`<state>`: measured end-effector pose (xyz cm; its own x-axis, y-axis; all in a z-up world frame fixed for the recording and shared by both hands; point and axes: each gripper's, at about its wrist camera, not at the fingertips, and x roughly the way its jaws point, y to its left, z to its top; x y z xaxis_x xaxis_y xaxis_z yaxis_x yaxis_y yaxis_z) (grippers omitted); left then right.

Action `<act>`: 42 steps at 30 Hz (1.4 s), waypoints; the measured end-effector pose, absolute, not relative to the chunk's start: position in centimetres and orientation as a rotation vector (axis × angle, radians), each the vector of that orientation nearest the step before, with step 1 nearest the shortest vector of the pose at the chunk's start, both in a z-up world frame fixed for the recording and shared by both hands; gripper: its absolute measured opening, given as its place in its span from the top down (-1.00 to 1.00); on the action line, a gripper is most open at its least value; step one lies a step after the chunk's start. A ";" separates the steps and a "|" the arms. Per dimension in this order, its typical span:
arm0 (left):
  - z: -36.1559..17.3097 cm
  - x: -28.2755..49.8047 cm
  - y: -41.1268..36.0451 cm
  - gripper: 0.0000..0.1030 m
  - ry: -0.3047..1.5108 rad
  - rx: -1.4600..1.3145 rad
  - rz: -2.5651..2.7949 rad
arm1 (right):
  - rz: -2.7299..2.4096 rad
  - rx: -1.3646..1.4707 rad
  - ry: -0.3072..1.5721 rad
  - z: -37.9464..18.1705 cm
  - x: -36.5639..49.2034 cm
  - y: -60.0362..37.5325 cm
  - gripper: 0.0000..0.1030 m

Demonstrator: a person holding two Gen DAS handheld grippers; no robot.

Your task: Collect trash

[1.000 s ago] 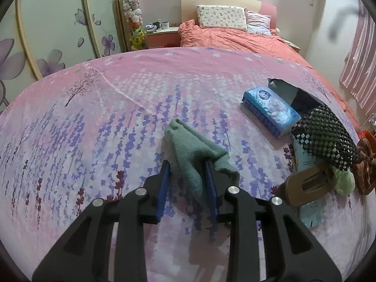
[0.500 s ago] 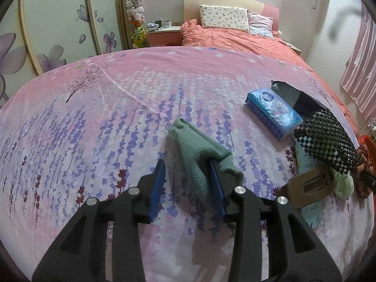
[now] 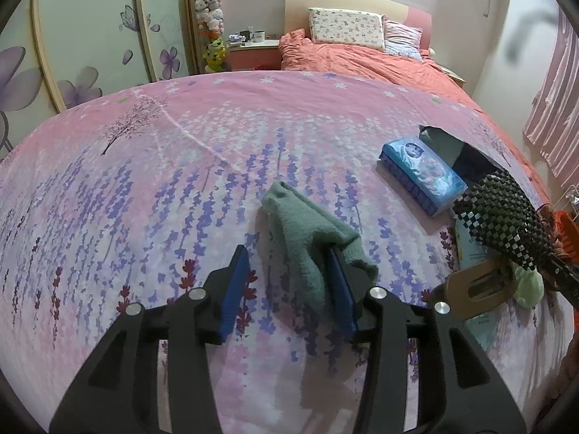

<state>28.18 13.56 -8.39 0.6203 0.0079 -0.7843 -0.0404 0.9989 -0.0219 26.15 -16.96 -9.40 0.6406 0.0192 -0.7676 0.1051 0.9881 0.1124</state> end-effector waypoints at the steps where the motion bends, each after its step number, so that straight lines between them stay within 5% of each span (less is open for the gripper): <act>1: -8.4 28.2 13.6 0.02 0.902 -0.040 0.027 | -0.047 0.158 0.874 -9.4 26.2 -17.0 0.34; 4: -8.5 28.2 13.7 -0.13 0.904 -0.052 0.018 | -0.044 0.166 0.874 -9.3 26.2 -17.1 0.33; 25: -8.6 28.3 13.6 -0.36 0.904 -0.071 -0.005 | -0.022 0.207 0.868 -9.4 26.3 -17.2 0.32; 37: -8.9 28.4 13.8 -0.72 0.914 -0.083 -0.028 | -0.019 0.195 0.870 -9.5 26.3 -17.4 0.26; 42: -8.7 28.1 14.3 -0.54 0.902 -0.102 0.019 | -0.020 0.191 0.871 -9.5 26.3 -17.3 0.26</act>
